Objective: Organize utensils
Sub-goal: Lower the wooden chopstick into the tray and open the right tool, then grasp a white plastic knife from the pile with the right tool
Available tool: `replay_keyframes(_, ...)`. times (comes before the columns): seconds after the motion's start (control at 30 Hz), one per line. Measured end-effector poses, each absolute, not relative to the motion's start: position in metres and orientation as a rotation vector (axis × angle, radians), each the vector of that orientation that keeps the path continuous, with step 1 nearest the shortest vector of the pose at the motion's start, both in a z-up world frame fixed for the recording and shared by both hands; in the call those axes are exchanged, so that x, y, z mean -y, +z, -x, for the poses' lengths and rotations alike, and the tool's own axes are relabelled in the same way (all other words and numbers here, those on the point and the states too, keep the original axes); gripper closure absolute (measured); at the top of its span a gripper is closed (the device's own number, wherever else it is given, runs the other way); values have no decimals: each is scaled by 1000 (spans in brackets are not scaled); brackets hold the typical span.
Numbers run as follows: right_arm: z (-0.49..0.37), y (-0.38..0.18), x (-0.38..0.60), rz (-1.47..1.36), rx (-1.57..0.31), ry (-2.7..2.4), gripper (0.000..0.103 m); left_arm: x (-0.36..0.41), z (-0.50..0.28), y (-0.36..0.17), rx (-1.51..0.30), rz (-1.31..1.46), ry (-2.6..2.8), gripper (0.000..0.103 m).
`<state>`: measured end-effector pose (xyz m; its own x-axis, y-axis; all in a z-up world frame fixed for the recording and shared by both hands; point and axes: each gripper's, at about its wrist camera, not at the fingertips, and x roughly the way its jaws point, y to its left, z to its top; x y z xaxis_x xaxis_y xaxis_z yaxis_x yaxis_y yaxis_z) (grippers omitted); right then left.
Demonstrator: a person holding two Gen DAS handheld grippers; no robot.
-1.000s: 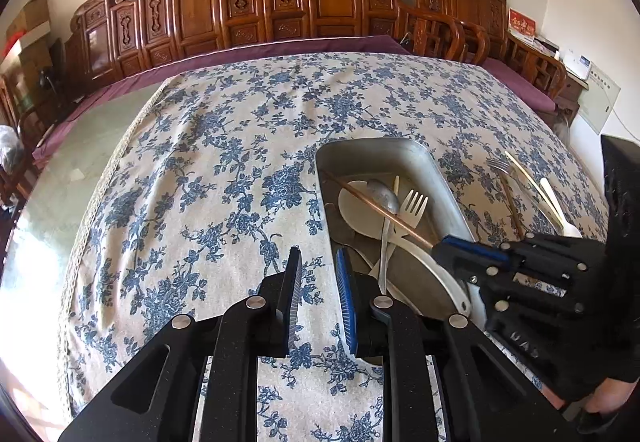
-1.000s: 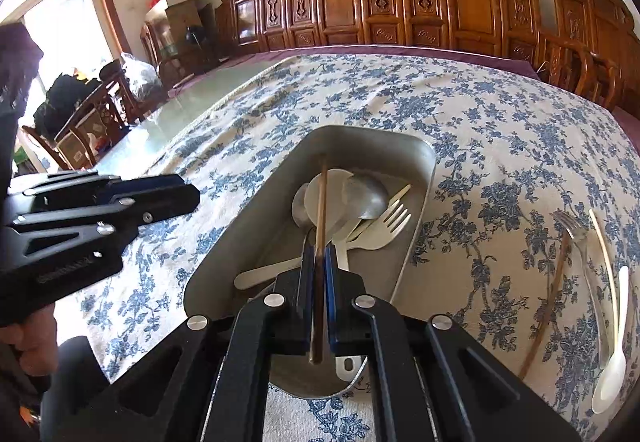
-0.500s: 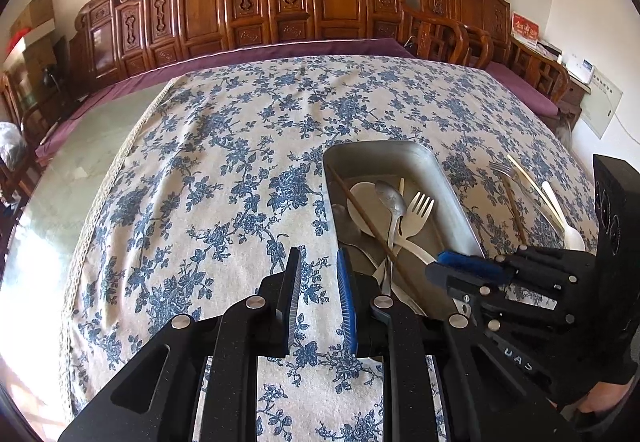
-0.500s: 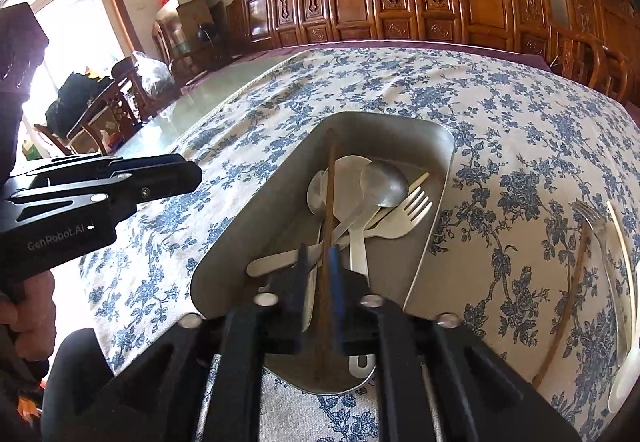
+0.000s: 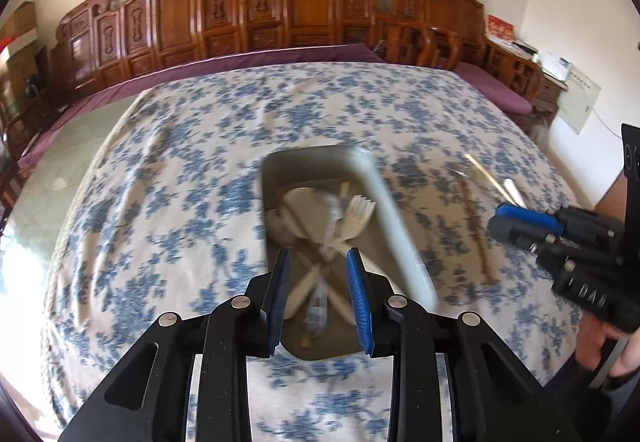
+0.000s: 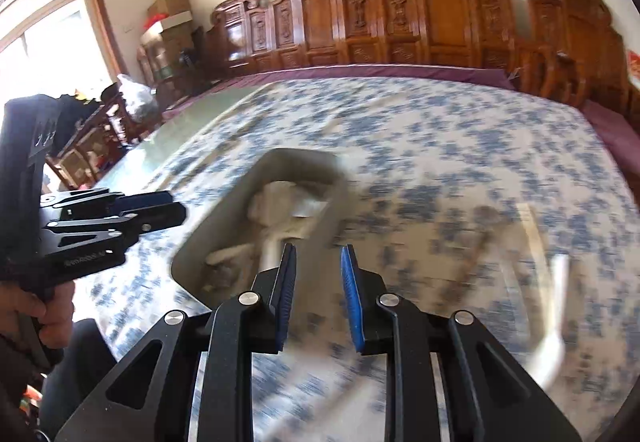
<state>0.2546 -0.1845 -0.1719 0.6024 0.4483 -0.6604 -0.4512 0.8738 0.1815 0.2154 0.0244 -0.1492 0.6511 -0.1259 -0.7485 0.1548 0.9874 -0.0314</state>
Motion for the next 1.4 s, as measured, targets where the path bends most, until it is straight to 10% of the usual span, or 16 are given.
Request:
replay_keyframes(0.23,-258,-184,263,51,-789,328,78,18,-215,-149,-838,-35,-233,60)
replay_keyframes(0.97,-274,-259,315,-80,-979,162,78,87,-206,-171,-888,-100,-311,60)
replay_keyframes(1.4,-275,-255,336,-100,-965,85,98,100,-214,-177,-903,-116,-317,60)
